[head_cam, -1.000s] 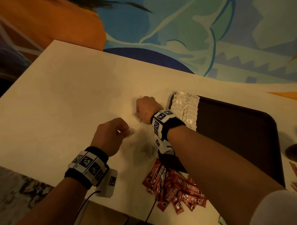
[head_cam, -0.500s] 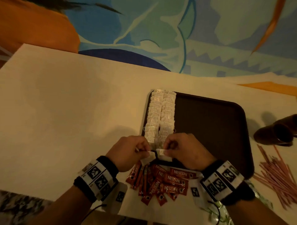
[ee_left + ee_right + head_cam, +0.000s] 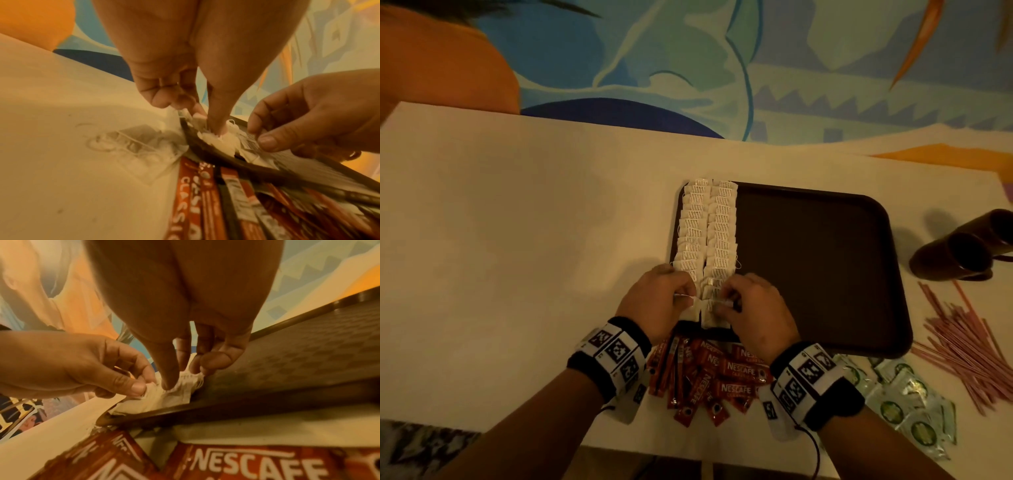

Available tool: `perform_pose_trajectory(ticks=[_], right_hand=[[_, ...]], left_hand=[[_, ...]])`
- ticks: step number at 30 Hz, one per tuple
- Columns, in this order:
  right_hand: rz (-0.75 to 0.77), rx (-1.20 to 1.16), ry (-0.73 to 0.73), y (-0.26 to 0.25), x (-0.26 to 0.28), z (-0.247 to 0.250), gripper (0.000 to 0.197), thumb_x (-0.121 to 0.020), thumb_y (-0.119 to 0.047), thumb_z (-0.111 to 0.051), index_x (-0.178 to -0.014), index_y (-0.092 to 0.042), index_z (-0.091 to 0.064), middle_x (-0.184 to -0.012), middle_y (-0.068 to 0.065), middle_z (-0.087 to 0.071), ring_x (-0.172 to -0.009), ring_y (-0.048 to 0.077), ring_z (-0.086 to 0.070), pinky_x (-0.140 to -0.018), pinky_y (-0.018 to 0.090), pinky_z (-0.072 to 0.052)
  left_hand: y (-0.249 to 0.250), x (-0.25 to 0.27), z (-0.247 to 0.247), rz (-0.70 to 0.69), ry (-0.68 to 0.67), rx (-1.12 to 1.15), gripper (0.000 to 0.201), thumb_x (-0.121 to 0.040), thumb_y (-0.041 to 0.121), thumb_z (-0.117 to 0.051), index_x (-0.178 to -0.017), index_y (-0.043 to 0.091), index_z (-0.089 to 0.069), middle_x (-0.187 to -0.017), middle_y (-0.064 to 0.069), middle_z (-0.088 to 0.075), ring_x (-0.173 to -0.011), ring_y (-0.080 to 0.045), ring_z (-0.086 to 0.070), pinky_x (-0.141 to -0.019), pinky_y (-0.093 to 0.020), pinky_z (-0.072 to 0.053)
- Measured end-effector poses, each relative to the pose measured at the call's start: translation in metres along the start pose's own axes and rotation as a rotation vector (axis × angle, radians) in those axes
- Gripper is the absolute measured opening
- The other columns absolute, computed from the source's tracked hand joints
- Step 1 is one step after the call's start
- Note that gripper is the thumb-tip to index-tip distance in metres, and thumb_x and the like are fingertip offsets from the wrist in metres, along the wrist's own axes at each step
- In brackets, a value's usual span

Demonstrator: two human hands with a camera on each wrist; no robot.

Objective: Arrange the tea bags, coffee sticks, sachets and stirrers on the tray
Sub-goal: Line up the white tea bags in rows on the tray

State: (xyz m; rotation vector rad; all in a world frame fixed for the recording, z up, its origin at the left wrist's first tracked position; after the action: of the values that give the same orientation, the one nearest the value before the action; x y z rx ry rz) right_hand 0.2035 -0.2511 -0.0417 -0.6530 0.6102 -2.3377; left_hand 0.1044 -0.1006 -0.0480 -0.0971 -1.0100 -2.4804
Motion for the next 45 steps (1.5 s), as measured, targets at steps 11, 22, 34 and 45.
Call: perform_pose_trajectory(ticks=[11, 22, 34, 45], right_hand=[[0.031, 0.147, -0.093, -0.014, 0.007, -0.012, 0.018, -0.092, -0.028, -0.071, -0.084, -0.032, -0.055, -0.096, -0.012, -0.057, -0.087, 0.013, -0.058, -0.072, 0.032, -0.053], [-0.052, 0.012, -0.042, -0.001, 0.016, 0.01, 0.02, -0.087, -0.047, -0.076, -0.086, -0.033, -0.062, -0.086, -0.014, -0.063, -0.078, 0.003, -0.061, -0.071, 0.033, -0.059], [-0.008, -0.009, -0.062, -0.007, 0.021, 0.012, 0.016, -0.088, -0.048, -0.075, -0.088, -0.034, -0.066, -0.086, -0.016, -0.064, -0.078, 0.001, -0.063, -0.072, 0.031, -0.061], [0.059, -0.381, -0.094, -0.031, 0.023, 0.007, 0.027, -0.1, -0.044, -0.061, -0.083, -0.025, -0.072, -0.076, -0.01, -0.074, -0.07, 0.004, -0.07, -0.07, 0.024, -0.058]], left_hand=[[-0.007, 0.025, -0.015, -0.082, 0.045, -0.109, 0.009, -0.091, 0.025, -0.071, -0.1, 0.025, -0.073, -0.111, 0.008, -0.058, -0.104, -0.018, -0.054, -0.083, -0.042, -0.054], [-0.065, 0.055, 0.057, 0.168, 0.272, -0.077, 0.009, -0.092, 0.033, -0.069, -0.098, 0.027, -0.069, -0.098, 0.008, -0.061, -0.088, -0.01, -0.055, -0.081, -0.032, -0.05], [-0.057, 0.036, 0.009, 0.247, 0.045, -0.122, 0.021, -0.09, 0.031, -0.072, -0.104, 0.023, -0.06, -0.11, 0.005, -0.047, -0.106, -0.021, -0.053, -0.09, -0.032, -0.047], [0.013, 0.049, 0.056, -0.079, 0.254, 0.237, 0.017, -0.087, 0.017, -0.078, -0.095, 0.027, -0.068, -0.094, 0.015, -0.066, -0.088, -0.007, -0.064, -0.068, -0.017, -0.051]])
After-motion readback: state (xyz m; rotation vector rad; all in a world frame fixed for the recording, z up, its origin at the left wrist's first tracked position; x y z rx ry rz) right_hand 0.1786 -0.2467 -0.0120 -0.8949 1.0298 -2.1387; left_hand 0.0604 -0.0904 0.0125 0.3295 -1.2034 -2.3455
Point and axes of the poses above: each hand's wrist, its own x-axis away from the middle knuckle, its own z-axis out of the back of the hand, y = z × x, the point moved 6 cm from there along -x, towards the middle knuckle
